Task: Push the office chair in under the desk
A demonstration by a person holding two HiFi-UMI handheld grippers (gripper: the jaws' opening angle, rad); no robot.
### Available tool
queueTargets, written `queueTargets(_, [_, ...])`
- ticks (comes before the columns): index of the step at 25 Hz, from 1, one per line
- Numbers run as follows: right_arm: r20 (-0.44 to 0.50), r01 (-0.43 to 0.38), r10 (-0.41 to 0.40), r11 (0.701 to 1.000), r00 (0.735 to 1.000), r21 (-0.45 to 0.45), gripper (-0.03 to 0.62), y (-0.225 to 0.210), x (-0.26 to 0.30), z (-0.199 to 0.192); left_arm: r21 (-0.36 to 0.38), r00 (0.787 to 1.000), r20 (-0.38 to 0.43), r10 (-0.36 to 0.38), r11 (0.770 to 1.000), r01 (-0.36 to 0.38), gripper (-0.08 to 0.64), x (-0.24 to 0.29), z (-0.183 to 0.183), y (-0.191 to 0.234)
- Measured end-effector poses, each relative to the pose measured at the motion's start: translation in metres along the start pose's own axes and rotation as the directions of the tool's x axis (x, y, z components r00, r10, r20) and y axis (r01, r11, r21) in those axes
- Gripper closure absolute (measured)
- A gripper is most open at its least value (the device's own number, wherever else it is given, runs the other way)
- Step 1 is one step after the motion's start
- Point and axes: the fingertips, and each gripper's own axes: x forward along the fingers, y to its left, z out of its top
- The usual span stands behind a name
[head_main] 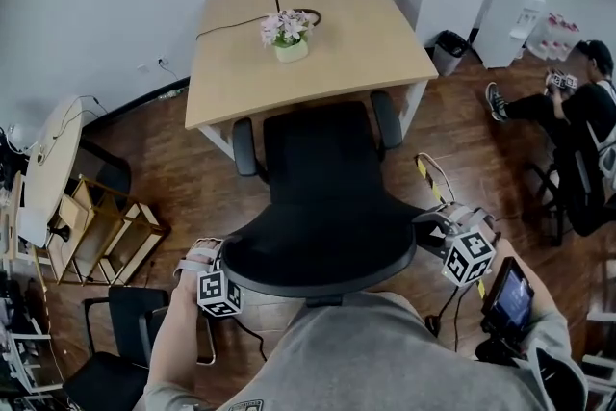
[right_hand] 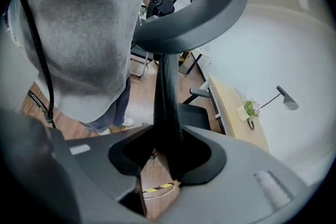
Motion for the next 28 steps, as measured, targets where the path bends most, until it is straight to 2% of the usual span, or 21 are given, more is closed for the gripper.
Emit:
queueTargets(9, [-0.030,0.026,-0.025,0.999,0.999,0.023,0.442,-0.058,0.025,-0.013,0.004,1.000,0.012,-0.001,1.000,0.001,0.437,0.034,-0.006,0.062])
queueTargets(15, [-0.013,0.036,-0.036,0.999,0.999,0.017,0.440,-0.095,0.036,-0.020,0.016,1.000,-0.015,0.003,1.000,-0.003,0.439,0.058,-0.021,0.094])
queueTargets(20, [0.000,0.026,-0.026,1.000,1.000,0.012,0.440,-0.126,0.047,-0.031,0.000,1.000,-0.027,-0.007,1.000,0.007,0.439,0.077,-0.021,0.123])
queueTargets(28, [0.009,0.031,-0.031,1.000,0.999,0.004,0.440,-0.184,0.062,-0.055,-0.013,0.999,-0.035,0.016,1.000,-0.017,0.439,0.108,-0.018,0.176])
